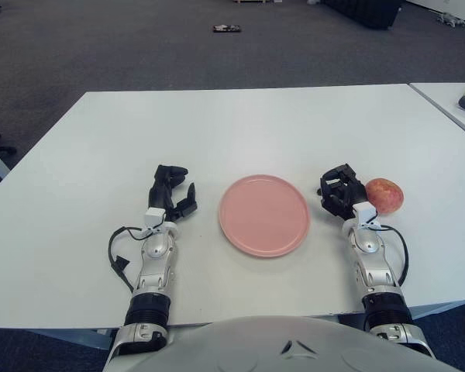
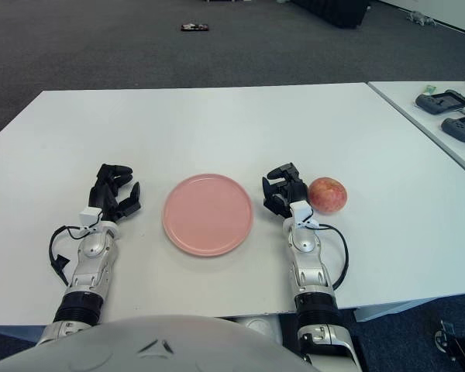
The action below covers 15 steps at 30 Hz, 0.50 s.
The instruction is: Put the apple into the plate.
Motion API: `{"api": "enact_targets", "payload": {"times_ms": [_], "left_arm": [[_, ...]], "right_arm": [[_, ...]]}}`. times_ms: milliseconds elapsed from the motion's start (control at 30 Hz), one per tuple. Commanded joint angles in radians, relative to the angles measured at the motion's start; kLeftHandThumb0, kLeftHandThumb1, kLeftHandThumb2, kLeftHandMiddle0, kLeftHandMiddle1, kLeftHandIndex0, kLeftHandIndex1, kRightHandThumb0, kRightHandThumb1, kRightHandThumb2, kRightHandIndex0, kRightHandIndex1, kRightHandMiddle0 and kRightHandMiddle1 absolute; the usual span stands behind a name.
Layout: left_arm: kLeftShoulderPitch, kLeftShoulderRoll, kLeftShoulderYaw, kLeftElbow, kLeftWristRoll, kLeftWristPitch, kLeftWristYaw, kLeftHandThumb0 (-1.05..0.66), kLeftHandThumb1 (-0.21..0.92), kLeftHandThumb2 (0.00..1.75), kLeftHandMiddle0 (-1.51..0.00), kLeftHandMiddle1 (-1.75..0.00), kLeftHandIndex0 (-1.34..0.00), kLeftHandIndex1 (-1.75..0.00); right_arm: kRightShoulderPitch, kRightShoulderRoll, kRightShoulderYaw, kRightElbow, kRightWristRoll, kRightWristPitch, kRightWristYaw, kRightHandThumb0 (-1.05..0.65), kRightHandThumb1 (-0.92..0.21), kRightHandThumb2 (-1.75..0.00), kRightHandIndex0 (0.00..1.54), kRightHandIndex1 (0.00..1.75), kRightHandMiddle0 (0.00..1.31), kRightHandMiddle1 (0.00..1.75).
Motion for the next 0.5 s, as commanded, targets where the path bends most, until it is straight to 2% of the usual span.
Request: {"api": "enact_targets", "payload": {"times_ms": [0, 300, 367, 467], "left_arm": [[0.010, 0.001, 0.003, 0.030, -0.005, 0.022, 0.001, -0.01, 0.51, 0.97, -0.65, -1.37, -0.31, -1.75], [0.008, 0.002, 0.002, 0.030, 0.002, 0.035, 0.008, -0.01, 0.51, 0.98, -0.64, -1.37, -0.33, -1.75], [0.007, 0.002, 0.002, 0.030, 0.003, 0.036, 0.010, -0.01, 0.50, 0.99, -0.64, -1.38, -0.32, -1.75], [0.009, 0.000, 0.002, 0.028, 0.001, 0.035, 0.008, -0.01, 0.50, 0.99, -0.64, -1.39, -0.32, -1.75]], "right_arm": [[0.021, 0.005, 0.006, 0.019, 0.001, 0.045, 0.009, -0.37, -0.72, -0.81, 0.48, 1.39, 0.31, 1.75], [0.032, 0.005, 0.007, 0.001, -0.013, 0.014, -0.008, -0.37, -0.70, -0.84, 0.50, 1.39, 0.32, 1.75], [0.051, 0.004, 0.011, -0.058, -0.031, 0.028, -0.020, -0.37, -0.70, -0.84, 0.51, 1.39, 0.32, 1.75], [0.124, 0.011, 0.027, -0.266, -0.075, 0.102, -0.036, -0.38, -0.68, -0.86, 0.51, 1.39, 0.33, 1.75]]}}
